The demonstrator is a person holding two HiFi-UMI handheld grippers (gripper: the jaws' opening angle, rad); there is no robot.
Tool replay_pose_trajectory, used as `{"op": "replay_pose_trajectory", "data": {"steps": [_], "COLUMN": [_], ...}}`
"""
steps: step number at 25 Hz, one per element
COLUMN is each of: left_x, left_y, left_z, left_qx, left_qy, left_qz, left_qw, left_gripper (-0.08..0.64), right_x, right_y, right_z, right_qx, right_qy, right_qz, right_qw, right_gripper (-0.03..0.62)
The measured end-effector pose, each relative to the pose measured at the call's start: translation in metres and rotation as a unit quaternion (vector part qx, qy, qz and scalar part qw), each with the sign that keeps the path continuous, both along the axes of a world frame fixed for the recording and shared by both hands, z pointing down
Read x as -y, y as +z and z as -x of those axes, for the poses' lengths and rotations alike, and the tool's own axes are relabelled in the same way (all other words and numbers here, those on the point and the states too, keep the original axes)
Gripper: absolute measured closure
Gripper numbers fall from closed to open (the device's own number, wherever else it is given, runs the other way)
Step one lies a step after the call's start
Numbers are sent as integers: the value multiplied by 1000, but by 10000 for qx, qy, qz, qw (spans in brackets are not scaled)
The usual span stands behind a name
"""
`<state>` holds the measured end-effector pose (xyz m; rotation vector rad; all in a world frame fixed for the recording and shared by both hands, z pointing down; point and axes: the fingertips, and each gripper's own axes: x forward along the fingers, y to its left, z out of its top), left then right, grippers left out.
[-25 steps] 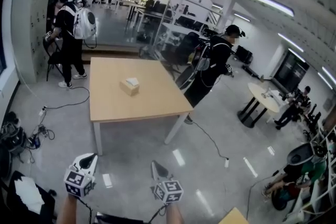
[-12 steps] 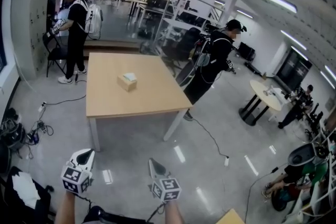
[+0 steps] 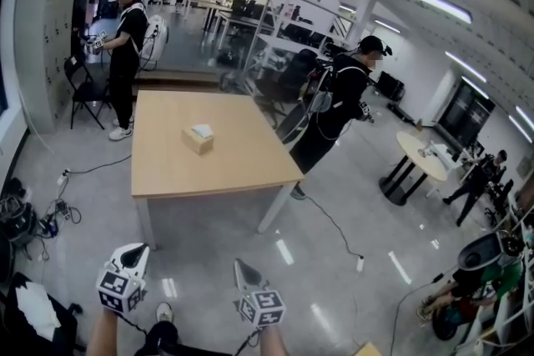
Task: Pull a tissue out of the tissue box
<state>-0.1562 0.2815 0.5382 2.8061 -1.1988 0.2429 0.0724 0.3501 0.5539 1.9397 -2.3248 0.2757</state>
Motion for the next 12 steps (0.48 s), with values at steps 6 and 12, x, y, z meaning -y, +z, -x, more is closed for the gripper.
{"op": "replay_pose_trajectory", "data": {"steps": [6, 12], "left_x": [47, 97], "left_y": [-7, -13], "left_z": [-10, -11], "left_qx": [-5, 17], "left_qy": [50, 52], "left_qz": [-84, -58], "left_qw": [10000, 10000], "left_gripper": [552, 552], "right_x": [44, 97], "right_y": [-2, -10], "right_z": [-9, -5], "right_qx": [63, 33], "right_qy": [62, 15], "right_qz": [-8, -20], "right_qw": [10000, 10000], "right_gripper": [581, 581]}}
